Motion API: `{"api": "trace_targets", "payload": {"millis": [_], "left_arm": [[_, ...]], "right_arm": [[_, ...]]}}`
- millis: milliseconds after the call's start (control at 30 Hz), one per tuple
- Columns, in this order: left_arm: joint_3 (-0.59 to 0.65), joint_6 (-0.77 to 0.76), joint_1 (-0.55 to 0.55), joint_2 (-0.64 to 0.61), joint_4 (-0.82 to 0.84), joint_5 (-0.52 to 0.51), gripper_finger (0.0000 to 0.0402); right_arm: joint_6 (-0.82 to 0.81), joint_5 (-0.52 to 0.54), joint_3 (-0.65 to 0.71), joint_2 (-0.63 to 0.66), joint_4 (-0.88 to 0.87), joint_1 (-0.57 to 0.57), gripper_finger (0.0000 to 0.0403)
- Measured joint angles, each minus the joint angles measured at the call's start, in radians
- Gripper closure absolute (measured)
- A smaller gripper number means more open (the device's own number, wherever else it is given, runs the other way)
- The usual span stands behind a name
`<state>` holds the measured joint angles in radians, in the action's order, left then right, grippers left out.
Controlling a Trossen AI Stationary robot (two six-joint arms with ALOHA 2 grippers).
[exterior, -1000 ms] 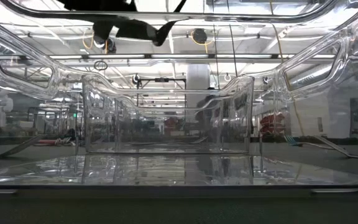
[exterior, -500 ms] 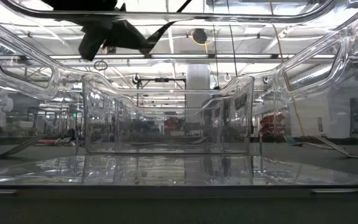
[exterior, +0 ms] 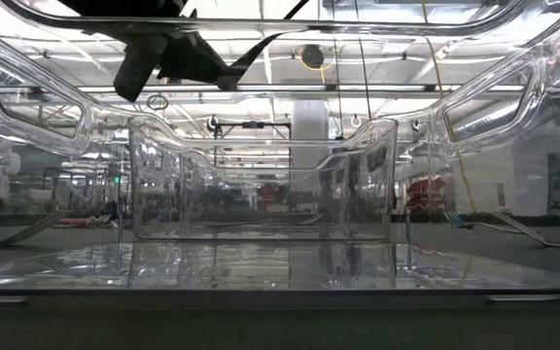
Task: Sort silverware by color (type)
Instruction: Put the top right black fork into the top transparent bin
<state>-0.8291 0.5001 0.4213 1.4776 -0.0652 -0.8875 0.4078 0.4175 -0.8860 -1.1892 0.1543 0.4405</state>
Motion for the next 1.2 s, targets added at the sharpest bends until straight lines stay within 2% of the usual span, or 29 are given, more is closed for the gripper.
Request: {"api": "trace_targets", "payload": {"millis": [400, 600, 867, 1067, 1200], "left_arm": [[0.000, 0.005, 0.000, 0.000, -0.014, -0.004, 0.0400], [0.000, 0.017, 0.001, 0.000, -0.034, -0.003, 0.0400], [0.000, 0.018, 0.001, 0.000, -0.034, -0.003, 0.0400], [0.000, -0.005, 0.001, 0.000, -0.035, -0.003, 0.0396], [0.000, -0.031, 0.004, 0.000, -0.058, -0.012, 0.0361]], "right_arm": [[-0.032, -0.007, -0.001, -0.007, -0.008, -0.009, 0.0303], [-0.030, -0.124, -0.001, -0.009, -0.009, -0.022, 0.0331], [-0.021, -0.132, -0.001, -0.010, -0.002, -0.024, 0.0394], [-0.007, -0.133, -0.002, -0.010, -0.003, -0.023, 0.0397], [0.018, -0.136, -0.002, -0.010, -0.005, -0.023, 0.0399]]}}
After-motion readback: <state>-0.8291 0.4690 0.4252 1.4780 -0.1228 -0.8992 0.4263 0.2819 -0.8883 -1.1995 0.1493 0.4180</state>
